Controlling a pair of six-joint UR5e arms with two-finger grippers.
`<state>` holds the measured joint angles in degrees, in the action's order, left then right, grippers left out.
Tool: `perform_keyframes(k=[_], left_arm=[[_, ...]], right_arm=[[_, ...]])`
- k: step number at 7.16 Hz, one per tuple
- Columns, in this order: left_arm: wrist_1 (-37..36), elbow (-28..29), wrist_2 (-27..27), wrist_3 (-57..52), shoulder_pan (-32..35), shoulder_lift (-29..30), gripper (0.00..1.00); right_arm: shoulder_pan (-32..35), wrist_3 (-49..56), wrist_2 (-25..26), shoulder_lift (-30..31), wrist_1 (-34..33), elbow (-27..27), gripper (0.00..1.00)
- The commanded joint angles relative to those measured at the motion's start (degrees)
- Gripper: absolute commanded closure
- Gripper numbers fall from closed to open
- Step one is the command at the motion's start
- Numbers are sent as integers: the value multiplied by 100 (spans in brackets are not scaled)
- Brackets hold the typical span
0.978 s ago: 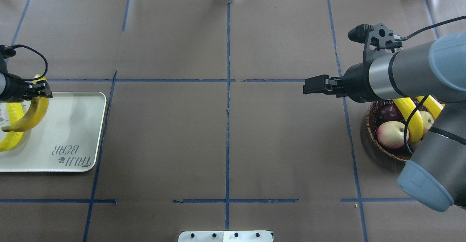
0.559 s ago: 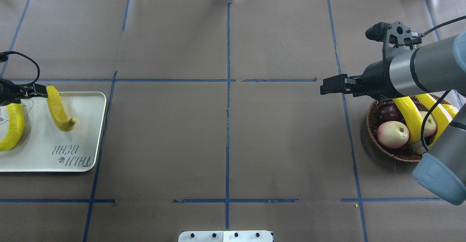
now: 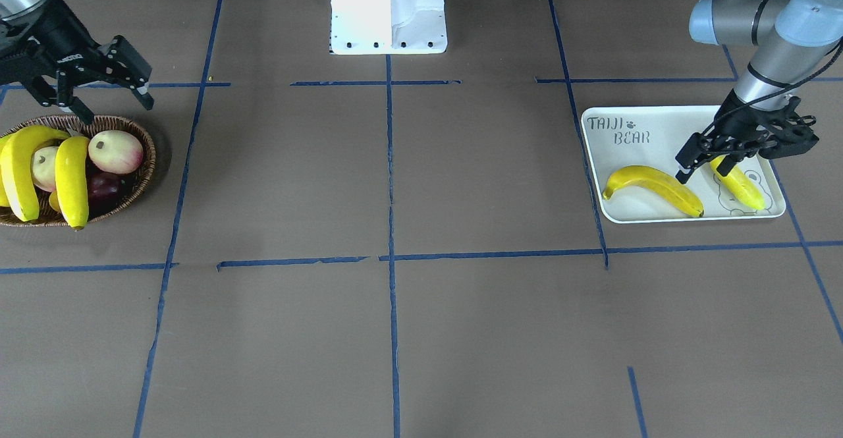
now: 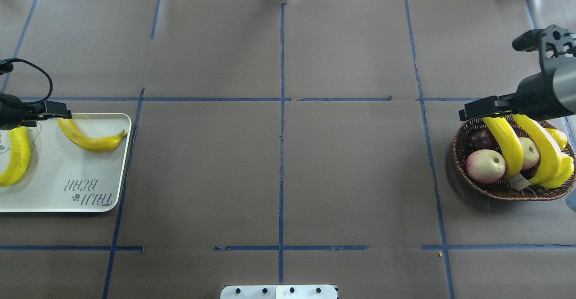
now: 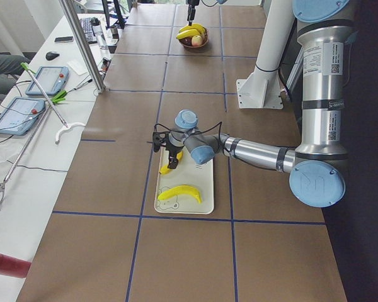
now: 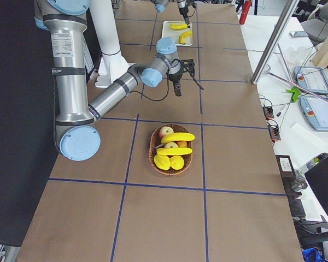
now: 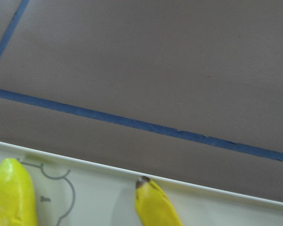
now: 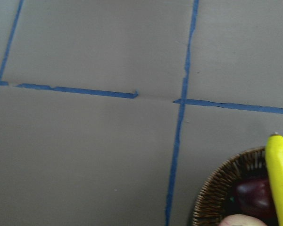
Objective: Transfer all bananas from basket to plate
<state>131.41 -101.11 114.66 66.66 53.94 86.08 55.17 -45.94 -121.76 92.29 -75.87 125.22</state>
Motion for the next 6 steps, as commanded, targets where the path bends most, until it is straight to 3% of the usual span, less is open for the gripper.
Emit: perform_keyframes(k=[1,3,6], left_arm=[[-89,-330,355,389,12,145,0],[-430,-392,373,750,3,592,0],[-511,-392,372,1094,-50,849,0]], right_arm=[[624,1353,-416,761,2,-59,0],[1039,2200,-664,1193,2,-374,0],[1022,2423,-830,1142,11,-1411,0]])
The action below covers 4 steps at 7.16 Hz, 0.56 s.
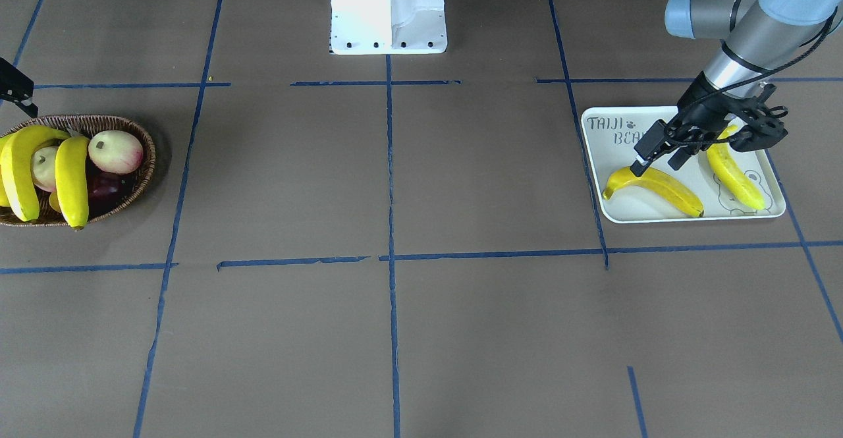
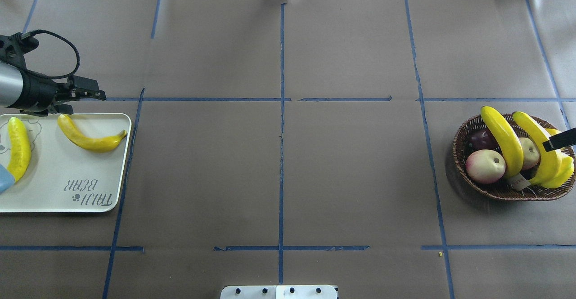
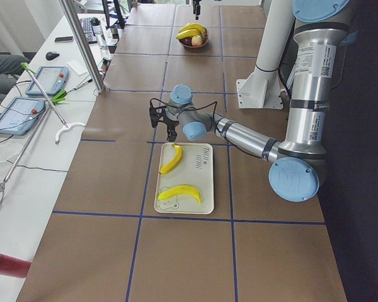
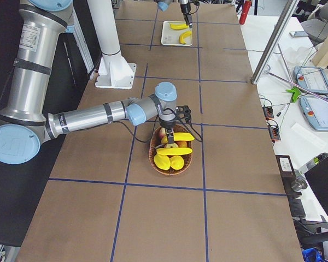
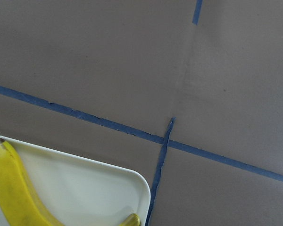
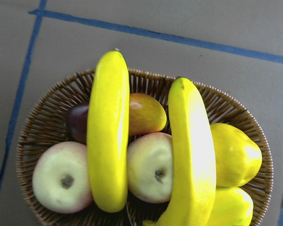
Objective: Transfer all bananas from basket to plate
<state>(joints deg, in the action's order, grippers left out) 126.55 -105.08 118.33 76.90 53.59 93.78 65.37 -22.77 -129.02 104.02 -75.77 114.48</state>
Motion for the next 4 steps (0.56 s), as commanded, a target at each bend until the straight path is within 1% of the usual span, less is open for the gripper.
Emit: perform_keyframes(k=[1,3,4], left_arm=[[-25,5,-3,70,-16,140,0],[-25,58,-3,79,-24,185,0],[-25,40,-3,79,-24,176,0]], right_arm=[[-7,106,-193,-57,1,-460,0],[-50,106,-256,-83,1,-714,0],[-138,89,-256,-110,1,-725,0]])
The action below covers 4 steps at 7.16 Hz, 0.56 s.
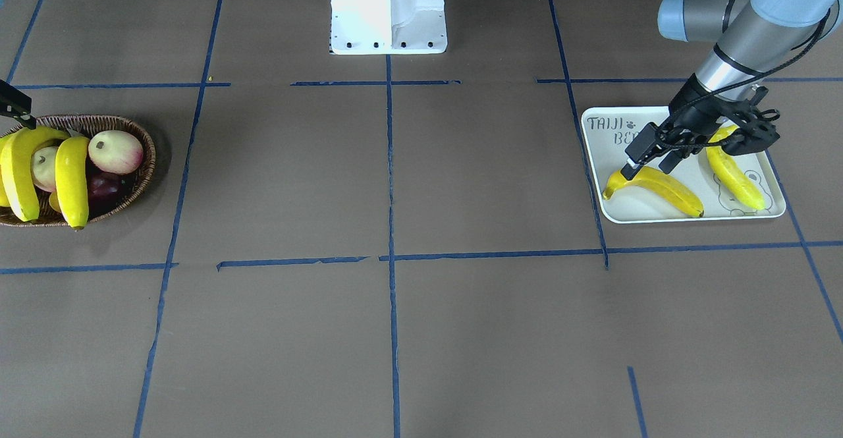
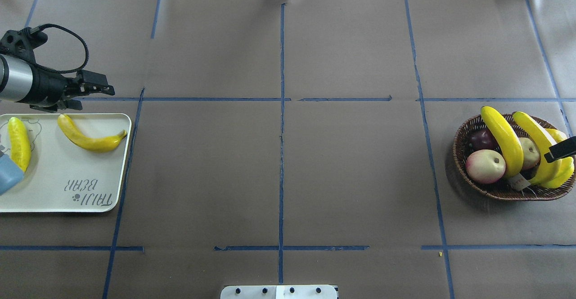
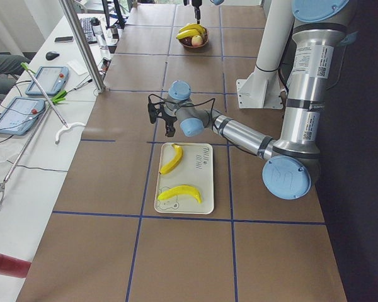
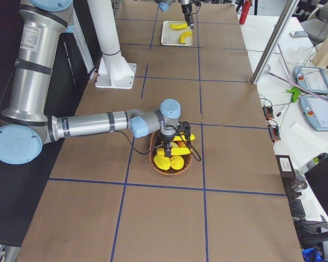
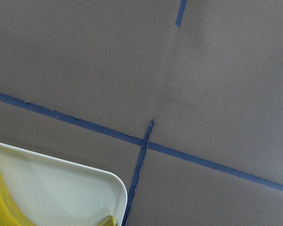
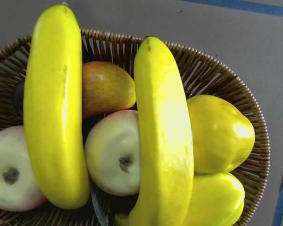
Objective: Transfer all bananas from basket to plate
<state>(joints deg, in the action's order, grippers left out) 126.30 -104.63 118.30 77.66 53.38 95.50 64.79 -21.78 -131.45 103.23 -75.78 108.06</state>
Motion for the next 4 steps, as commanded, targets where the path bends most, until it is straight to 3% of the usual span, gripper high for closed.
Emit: perform_keyframes(k=[1,4], left_arm=[[0,-5,0,-5,-3,4,0],[0,-40,0,-5,-3,4,0]], right_arm=[[-107,-10,-12,-31,2,-136,1],[-195,-2,-4,-110,2,-303,4]])
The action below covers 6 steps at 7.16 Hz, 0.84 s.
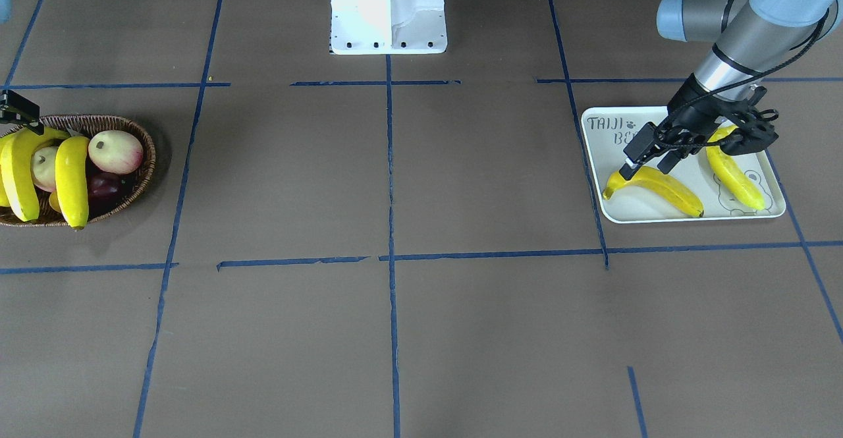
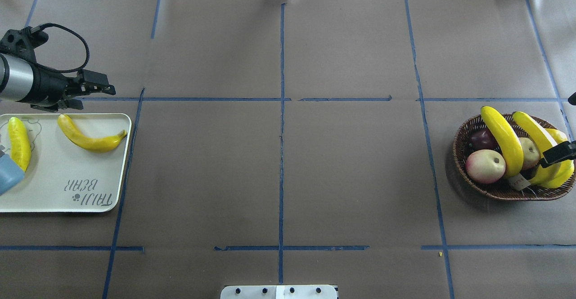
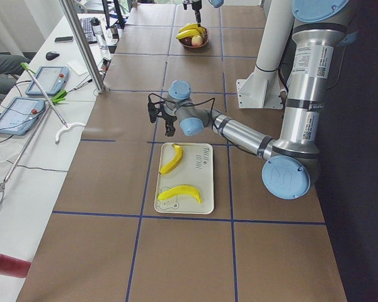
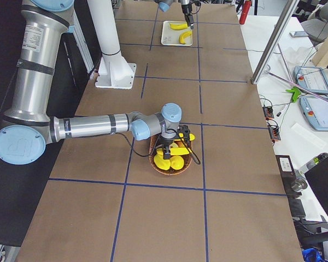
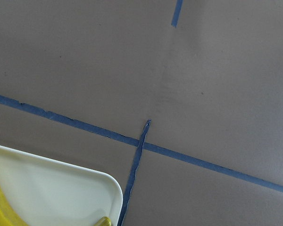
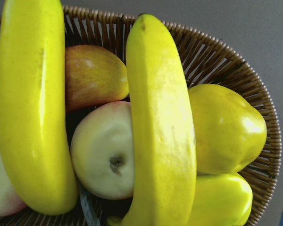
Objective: Transfer all bananas from basket to plate
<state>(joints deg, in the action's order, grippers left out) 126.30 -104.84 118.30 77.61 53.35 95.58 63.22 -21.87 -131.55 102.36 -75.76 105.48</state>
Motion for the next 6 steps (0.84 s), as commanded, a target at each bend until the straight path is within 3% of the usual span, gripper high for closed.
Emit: perform_keyframes(k=[1,3,4,6], left_arm=[[0,-19,0,-1,0,5,0],[0,-2,-9,-1,0,5,0],[9,-2,-17,-1,0,5,0],[9,-1,-18,-1,0,5,0]], right_arm=[[-37,-2,16,-23,0,-115,32],[-37,-1,25,-23,17,-107,94],[-37,-36,51,-32,18,-63,100],[137,-37,42,-67,18,164,100]])
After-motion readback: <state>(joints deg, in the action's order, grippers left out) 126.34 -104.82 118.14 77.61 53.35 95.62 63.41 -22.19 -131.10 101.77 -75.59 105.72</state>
